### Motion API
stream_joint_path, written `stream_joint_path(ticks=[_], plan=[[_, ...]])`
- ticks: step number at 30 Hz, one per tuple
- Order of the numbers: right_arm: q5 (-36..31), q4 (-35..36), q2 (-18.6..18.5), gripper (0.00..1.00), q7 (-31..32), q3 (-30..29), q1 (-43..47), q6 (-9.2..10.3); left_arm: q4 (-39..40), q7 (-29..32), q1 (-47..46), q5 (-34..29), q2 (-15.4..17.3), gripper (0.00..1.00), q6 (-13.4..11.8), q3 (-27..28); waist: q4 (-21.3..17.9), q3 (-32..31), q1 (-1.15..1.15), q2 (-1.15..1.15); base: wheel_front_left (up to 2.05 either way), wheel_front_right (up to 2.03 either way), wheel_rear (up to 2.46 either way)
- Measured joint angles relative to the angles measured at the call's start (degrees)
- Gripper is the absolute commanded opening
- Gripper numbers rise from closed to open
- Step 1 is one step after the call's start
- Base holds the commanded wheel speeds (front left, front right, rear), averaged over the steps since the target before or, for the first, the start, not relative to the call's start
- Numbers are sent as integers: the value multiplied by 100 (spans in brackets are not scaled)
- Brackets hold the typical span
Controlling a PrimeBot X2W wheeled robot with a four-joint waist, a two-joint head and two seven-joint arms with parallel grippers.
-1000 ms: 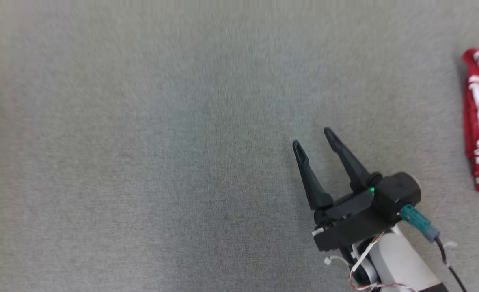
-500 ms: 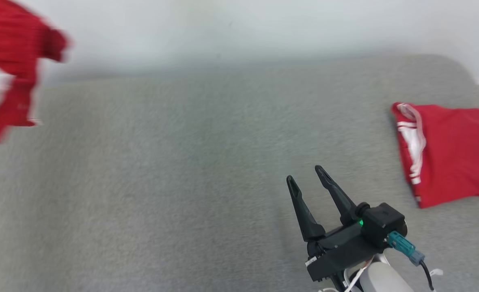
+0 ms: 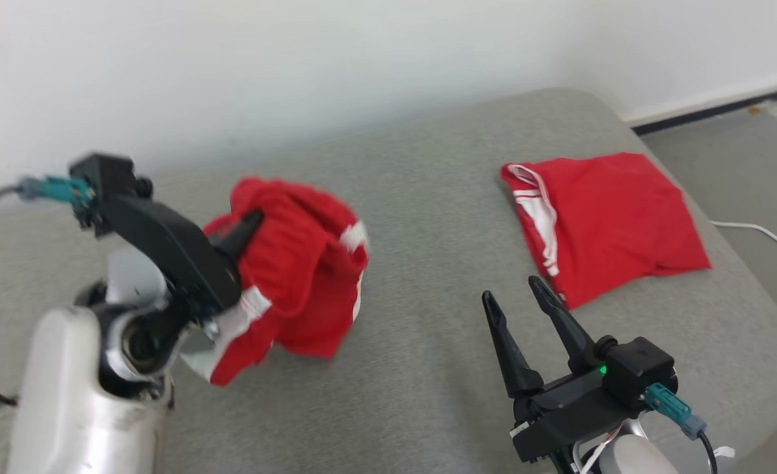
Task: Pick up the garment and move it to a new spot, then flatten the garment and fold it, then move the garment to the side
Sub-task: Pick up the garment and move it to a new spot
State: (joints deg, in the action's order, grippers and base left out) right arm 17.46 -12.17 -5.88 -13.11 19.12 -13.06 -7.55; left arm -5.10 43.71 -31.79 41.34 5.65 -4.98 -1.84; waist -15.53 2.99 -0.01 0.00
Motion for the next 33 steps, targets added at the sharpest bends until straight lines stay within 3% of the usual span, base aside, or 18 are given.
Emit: stream_joint_path(ticks=[5,6,7,14,24,33], plan=[[-22,30,-16,100,5,-112,12,0,-714,-888,252,-543,-13,0,208,-286,-334,102,0,0,0,0,0],[-35,34,-18,100,5,-129,13,0,-910,-1117,276,-704,-11,40,274,-350,-367,137,0,0,0,0,0],[-35,34,-18,100,5,-129,13,0,-910,-1117,276,-704,-11,100,274,-350,-367,137,0,0,0,0,0],[-99,-3,-74,100,54,-398,18,0,-1884,-2434,388,-1099,-118,100,514,-676,-343,225,1,0,0,0,0],[-266,97,-202,100,178,-1054,162,0,-1852,-4717,673,-1261,-214,100,601,-593,207,-78,1,0,0,0,0],[-344,-25,-366,100,252,-1287,457,0,-1713,-5657,1501,-1471,-37,100,600,-493,822,-398,1,0,0,0,0]])
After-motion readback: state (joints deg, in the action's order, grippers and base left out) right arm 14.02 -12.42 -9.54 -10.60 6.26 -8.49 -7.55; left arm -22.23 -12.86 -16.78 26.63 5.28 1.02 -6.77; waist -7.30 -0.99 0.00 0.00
